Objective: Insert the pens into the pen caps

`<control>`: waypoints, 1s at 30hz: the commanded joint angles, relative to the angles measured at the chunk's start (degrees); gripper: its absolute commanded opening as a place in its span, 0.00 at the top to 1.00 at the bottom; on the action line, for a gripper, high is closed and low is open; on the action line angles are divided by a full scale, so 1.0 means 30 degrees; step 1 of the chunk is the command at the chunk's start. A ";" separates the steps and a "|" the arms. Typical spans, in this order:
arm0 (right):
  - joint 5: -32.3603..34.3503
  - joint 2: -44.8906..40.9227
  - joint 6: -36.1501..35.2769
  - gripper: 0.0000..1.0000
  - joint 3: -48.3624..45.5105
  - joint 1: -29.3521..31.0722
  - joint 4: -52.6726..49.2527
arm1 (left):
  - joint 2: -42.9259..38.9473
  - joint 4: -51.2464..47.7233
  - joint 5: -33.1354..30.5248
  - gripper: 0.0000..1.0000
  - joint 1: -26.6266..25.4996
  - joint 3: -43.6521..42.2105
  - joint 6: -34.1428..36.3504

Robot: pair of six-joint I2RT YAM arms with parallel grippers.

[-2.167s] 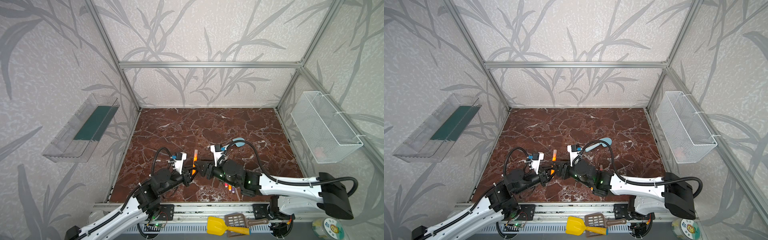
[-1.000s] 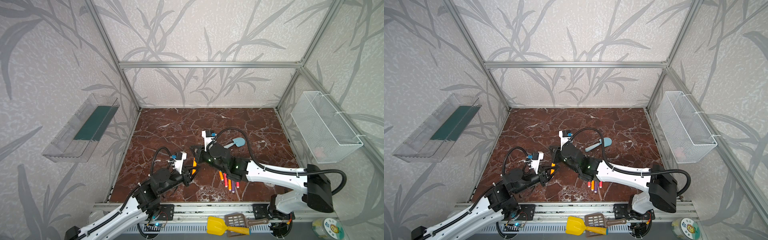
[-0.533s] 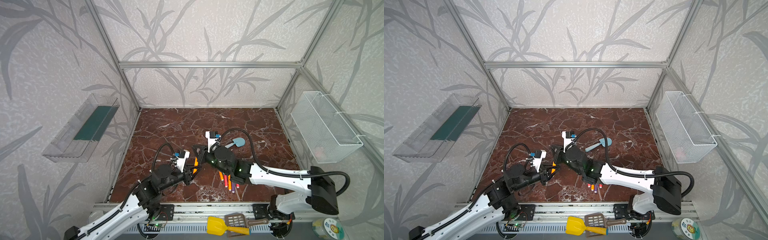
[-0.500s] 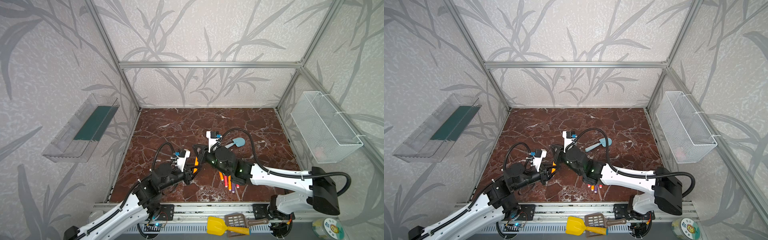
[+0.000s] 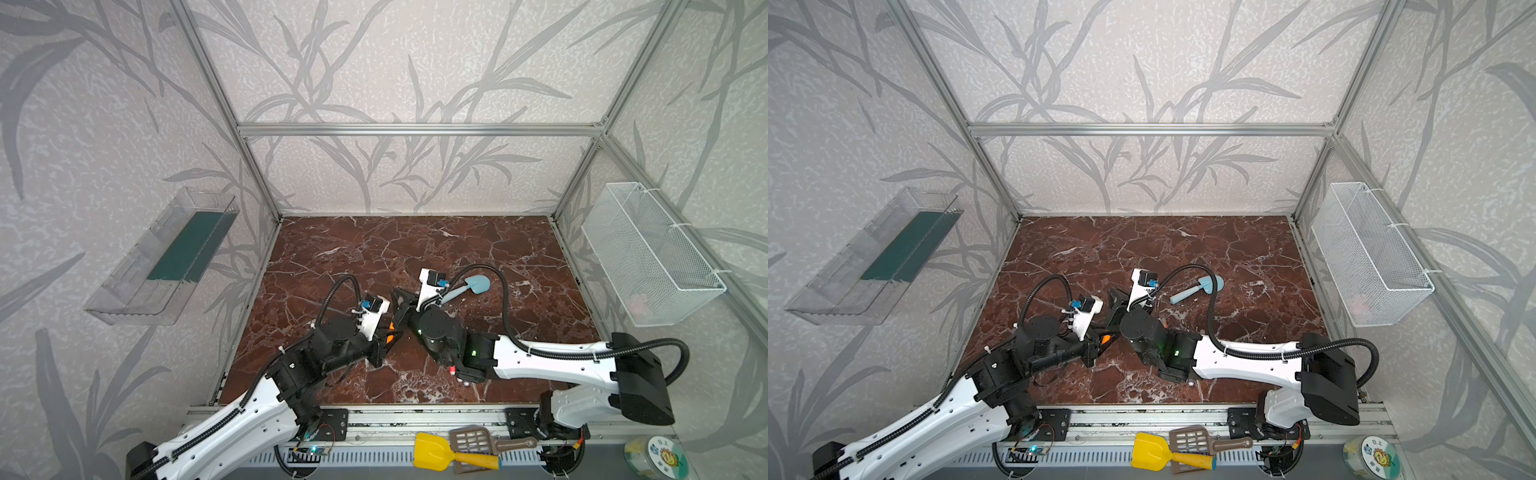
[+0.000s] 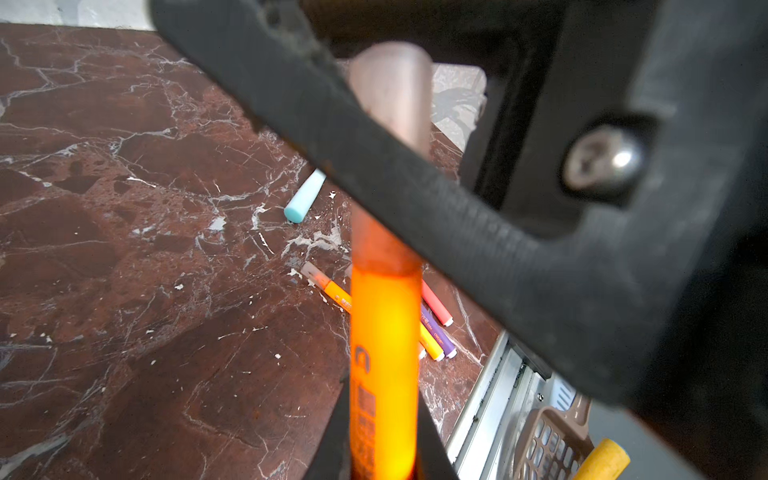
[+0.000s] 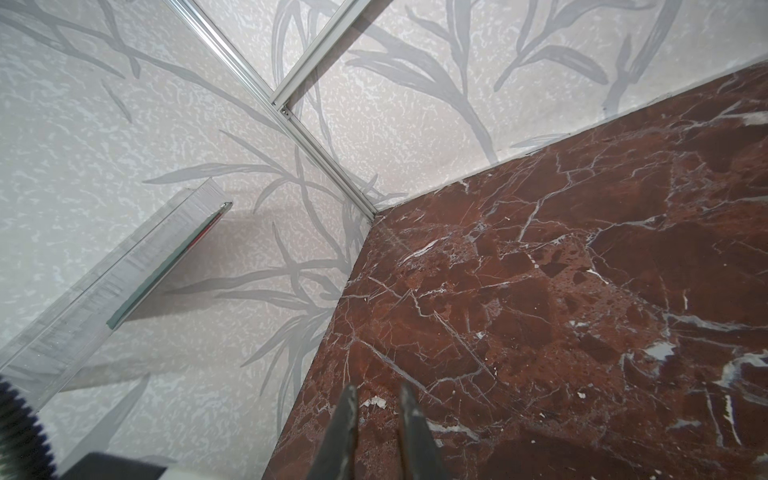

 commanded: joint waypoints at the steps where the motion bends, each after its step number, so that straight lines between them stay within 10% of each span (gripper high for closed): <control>1: -0.5065 0.0140 -0.1231 1.00 -0.2234 0.2183 0.0647 | -0.0479 0.5263 -0.1448 1.00 0.2125 0.1353 -0.1851; 10: -0.8209 -0.1294 -0.3754 1.00 -0.3587 0.2255 0.2625 | -0.1450 0.5718 0.0895 1.00 0.2811 0.0609 -0.2419; 20: -0.2181 0.0664 0.2130 1.00 -0.0137 0.5259 -0.4729 | -0.1077 0.3751 -0.3584 1.00 0.2785 0.1694 -0.1018; 30: -0.4637 0.0720 -0.1784 1.00 -0.1819 0.4868 0.1588 | -0.1483 0.4076 -0.2174 1.00 0.2786 0.1082 -0.1439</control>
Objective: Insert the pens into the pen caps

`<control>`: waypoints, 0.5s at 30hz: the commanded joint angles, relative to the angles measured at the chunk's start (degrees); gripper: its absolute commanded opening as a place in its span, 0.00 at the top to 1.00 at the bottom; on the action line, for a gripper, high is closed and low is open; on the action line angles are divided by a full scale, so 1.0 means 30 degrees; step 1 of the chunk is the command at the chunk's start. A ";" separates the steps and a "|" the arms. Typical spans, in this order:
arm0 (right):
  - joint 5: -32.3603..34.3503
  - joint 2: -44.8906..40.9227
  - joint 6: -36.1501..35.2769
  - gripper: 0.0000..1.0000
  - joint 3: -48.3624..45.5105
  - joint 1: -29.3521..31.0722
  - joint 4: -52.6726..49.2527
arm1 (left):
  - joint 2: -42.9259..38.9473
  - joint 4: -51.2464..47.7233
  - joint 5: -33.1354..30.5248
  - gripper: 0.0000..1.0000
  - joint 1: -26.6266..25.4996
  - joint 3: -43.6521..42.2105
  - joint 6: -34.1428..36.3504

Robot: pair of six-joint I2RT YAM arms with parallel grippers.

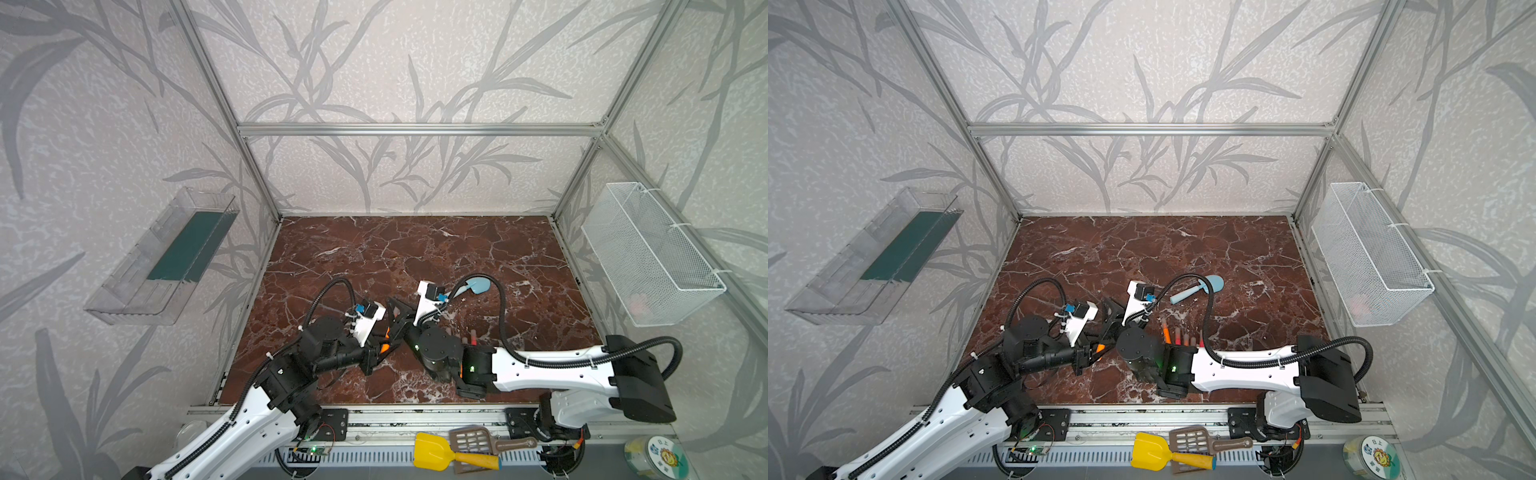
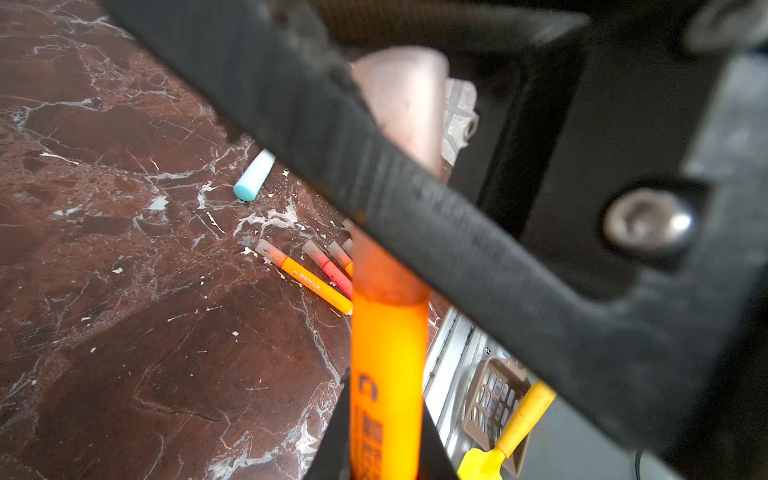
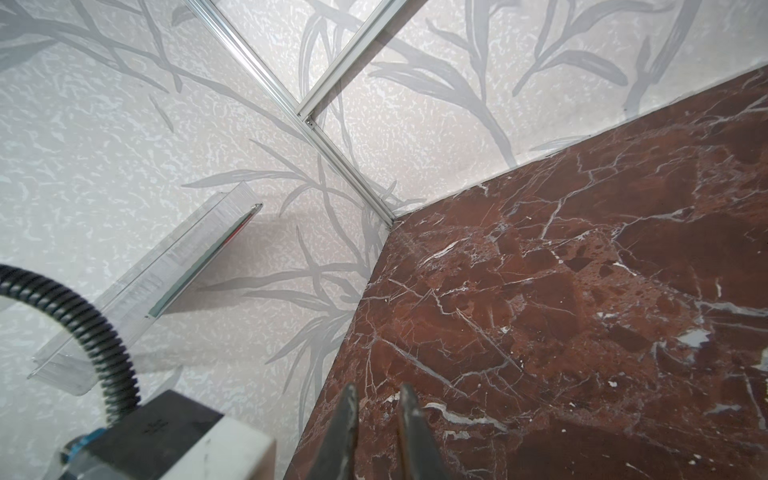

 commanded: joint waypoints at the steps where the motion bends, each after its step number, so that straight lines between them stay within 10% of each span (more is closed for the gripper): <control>1: -0.6648 0.0372 -0.1390 1.00 -0.0792 0.2400 -0.1677 | -0.0081 0.5977 -0.5709 1.00 0.1292 0.0780 -0.2025; 9: -0.5796 -0.1237 -0.1433 0.54 0.0946 -0.0039 -0.7102 | -0.0802 0.7831 -0.3687 1.00 0.0489 -0.2078 -0.3075; 15: -0.5121 -0.2319 -0.2815 0.48 0.1103 -0.0267 -0.7189 | -0.1284 0.9071 -0.2257 1.00 -0.0013 -0.3155 -0.3650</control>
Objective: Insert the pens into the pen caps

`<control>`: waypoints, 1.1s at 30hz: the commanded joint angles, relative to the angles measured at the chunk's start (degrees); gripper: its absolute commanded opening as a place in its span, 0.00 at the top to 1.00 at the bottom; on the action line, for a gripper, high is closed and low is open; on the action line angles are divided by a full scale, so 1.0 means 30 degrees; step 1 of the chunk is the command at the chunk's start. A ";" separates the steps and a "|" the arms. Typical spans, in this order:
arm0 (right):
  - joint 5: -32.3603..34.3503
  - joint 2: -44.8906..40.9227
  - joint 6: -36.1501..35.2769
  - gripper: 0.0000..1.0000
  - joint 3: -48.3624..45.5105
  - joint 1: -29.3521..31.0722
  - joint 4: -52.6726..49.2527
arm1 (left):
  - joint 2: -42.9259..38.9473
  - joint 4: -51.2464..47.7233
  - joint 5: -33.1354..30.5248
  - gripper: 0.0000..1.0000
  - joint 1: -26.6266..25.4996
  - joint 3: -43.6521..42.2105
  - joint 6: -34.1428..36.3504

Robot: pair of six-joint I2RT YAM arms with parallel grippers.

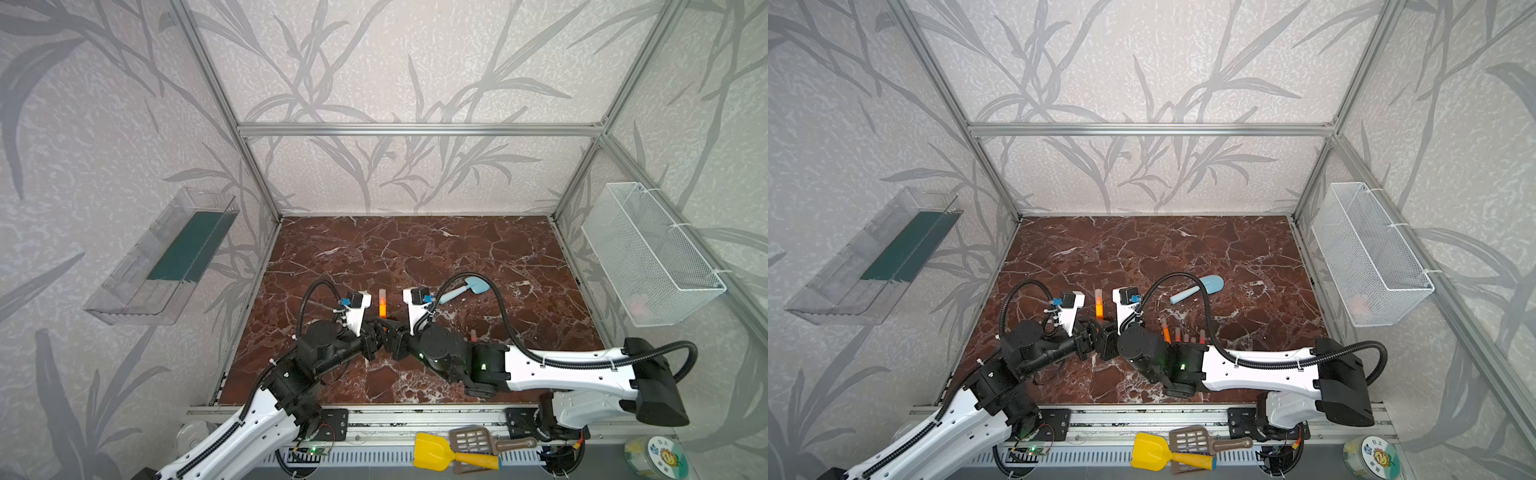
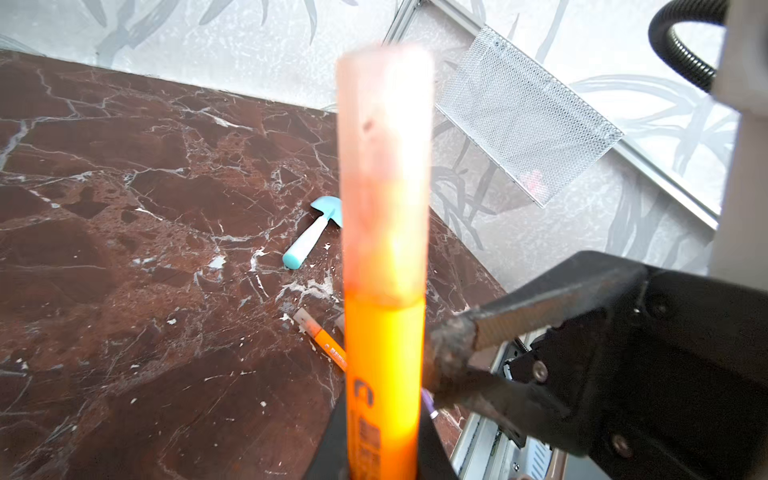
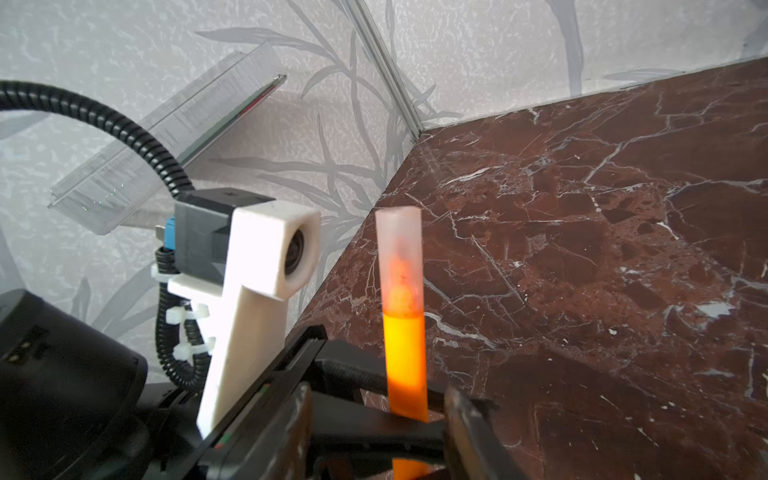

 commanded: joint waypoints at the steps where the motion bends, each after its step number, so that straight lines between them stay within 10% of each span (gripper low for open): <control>1: -0.0310 -0.0735 -0.1218 0.48 0.0183 -0.0015 -0.1286 | -0.0503 0.2773 0.0499 1.00 -0.0444 -0.0275 -0.0679; 10: -0.0597 0.0283 -0.1290 0.44 0.1098 -0.0745 -0.1149 | -0.1267 0.3039 0.0732 1.00 -0.1776 -0.0715 -0.0732; 19: -0.0470 0.1337 -0.0983 0.94 0.2035 -0.0777 -0.2604 | -0.1268 0.2306 -0.0547 1.00 -0.2148 -0.0730 -0.0311; 25: 0.1298 0.0677 -0.0518 0.99 0.1341 -0.1738 -0.7039 | -0.2130 -0.4169 -0.5868 0.30 -0.2121 0.0658 -0.0920; 33: -0.0963 0.4765 0.0733 1.00 0.0716 -0.4321 -1.1022 | -0.2194 -1.1181 -1.4224 0.12 -0.2037 0.2684 -0.2869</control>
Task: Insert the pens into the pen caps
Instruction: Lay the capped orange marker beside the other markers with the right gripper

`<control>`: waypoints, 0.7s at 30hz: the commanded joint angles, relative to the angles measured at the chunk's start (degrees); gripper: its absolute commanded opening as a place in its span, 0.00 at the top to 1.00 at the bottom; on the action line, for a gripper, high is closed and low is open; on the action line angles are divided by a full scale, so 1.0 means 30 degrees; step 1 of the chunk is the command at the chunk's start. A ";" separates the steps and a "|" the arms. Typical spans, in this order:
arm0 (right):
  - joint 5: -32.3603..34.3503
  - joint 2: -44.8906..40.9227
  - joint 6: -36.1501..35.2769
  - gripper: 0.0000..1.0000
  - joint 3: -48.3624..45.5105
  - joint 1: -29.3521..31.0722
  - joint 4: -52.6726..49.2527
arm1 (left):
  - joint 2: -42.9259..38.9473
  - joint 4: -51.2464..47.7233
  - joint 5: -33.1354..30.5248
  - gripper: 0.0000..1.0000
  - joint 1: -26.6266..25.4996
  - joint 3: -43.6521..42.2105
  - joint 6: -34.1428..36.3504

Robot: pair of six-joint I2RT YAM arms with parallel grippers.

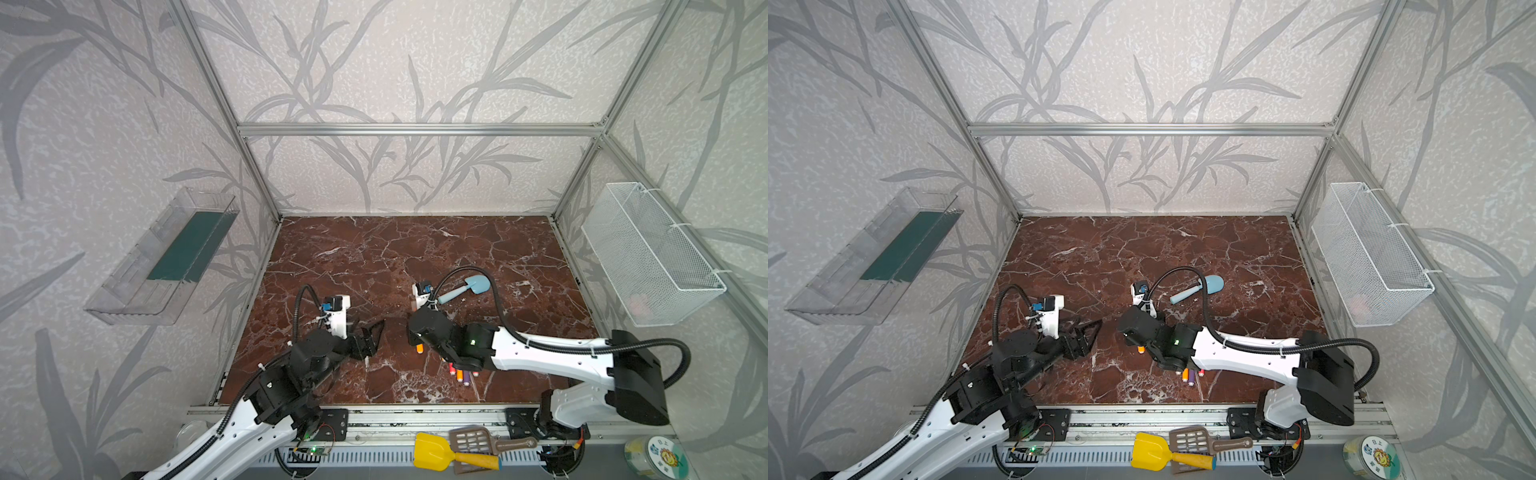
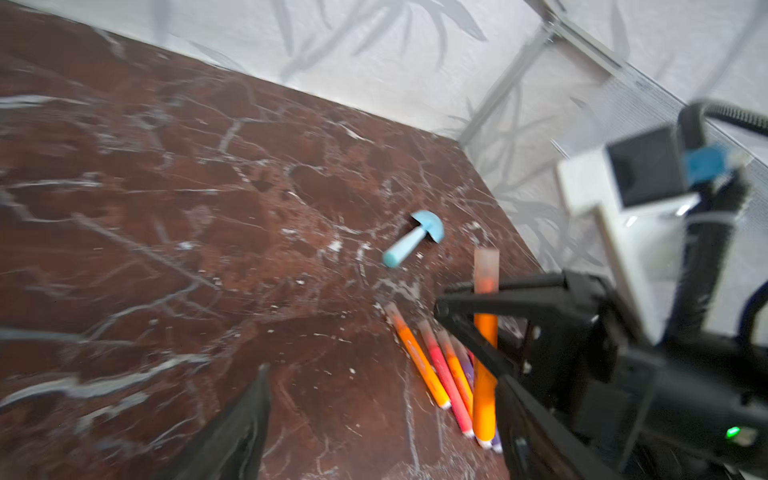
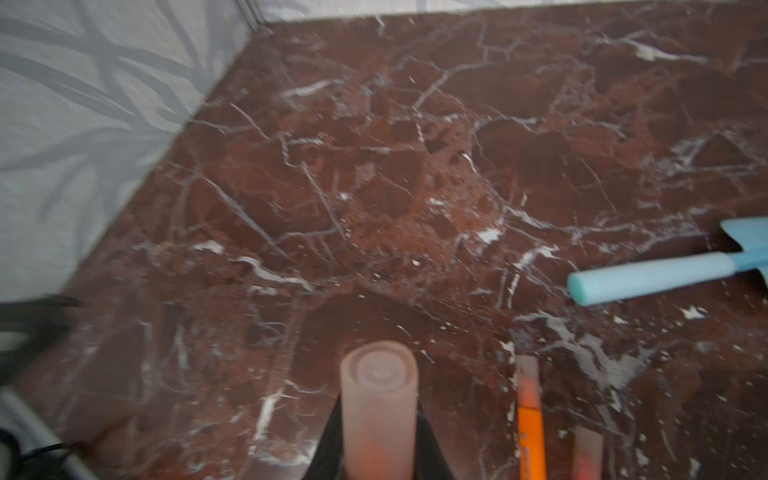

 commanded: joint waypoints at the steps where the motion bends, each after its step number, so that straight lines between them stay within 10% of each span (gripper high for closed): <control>1: -0.1005 0.2518 0.0672 1.00 0.0383 -0.0588 -0.3184 | -0.0091 -0.3349 -0.4567 0.11 0.0111 0.0551 -0.0891; 15: -0.2296 0.7804 0.0254 1.00 0.2626 -0.1783 -0.4115 | 0.1007 -0.5020 -0.6593 0.01 0.0173 0.1747 -0.1348; 21: -0.2133 0.7824 0.0224 0.70 0.2348 -0.1985 -0.3975 | 0.1997 -0.5441 -0.7297 0.01 0.0199 0.2592 -0.0835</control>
